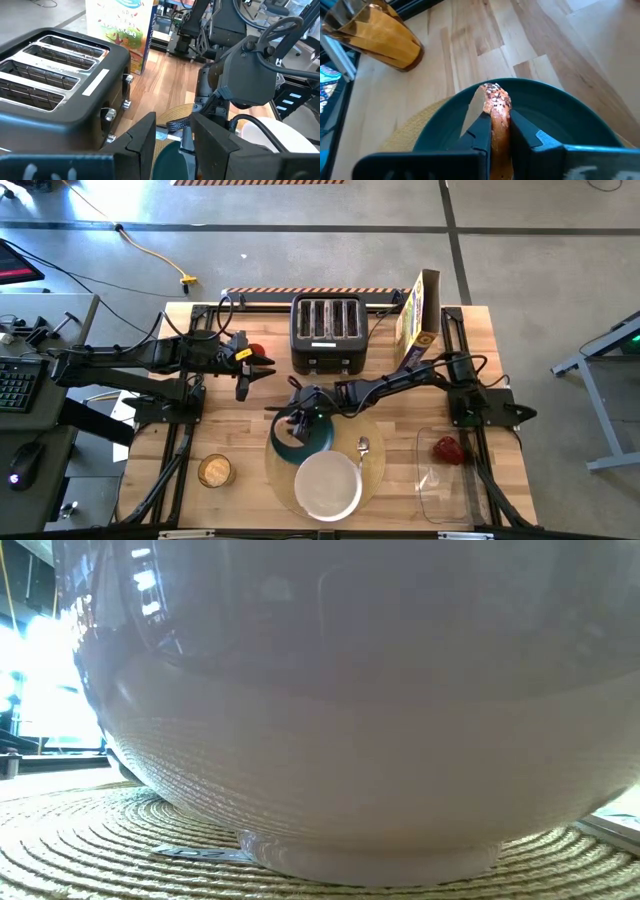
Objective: Arrange a breakfast setting
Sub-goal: Put the bagel on the green plate
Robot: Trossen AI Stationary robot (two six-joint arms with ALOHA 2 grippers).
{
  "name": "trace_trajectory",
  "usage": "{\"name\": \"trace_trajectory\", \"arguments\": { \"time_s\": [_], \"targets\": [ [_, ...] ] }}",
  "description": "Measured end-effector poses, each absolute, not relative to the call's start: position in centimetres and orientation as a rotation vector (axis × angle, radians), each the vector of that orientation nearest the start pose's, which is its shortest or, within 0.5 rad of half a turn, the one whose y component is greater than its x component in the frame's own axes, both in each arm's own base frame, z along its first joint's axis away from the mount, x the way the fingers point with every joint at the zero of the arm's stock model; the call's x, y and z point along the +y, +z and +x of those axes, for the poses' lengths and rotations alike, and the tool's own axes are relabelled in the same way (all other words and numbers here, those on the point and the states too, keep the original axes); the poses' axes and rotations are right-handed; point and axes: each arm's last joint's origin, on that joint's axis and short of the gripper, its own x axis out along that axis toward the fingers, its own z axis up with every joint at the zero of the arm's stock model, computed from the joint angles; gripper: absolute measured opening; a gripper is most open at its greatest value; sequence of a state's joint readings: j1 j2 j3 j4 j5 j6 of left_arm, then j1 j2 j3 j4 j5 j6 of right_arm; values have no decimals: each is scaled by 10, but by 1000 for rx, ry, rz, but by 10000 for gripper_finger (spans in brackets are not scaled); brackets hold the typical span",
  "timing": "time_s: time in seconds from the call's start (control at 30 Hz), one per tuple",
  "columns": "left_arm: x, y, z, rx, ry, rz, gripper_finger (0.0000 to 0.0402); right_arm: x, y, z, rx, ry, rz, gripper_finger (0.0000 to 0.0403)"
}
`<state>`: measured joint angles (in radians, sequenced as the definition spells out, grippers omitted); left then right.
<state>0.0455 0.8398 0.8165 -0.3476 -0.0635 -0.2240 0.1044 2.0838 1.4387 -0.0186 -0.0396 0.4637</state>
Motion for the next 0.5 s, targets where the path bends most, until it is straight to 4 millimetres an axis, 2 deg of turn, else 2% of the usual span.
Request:
{"name": "trace_trajectory", "arguments": {
  "time_s": [0.27,0.5],
  "targets": [
    [10,319,180,357,149,-218,113,47,174,454,684,-69,412,61],
    [10,319,180,357,149,-218,113,46,171,452,707,-133,418,66]
  ]
}}
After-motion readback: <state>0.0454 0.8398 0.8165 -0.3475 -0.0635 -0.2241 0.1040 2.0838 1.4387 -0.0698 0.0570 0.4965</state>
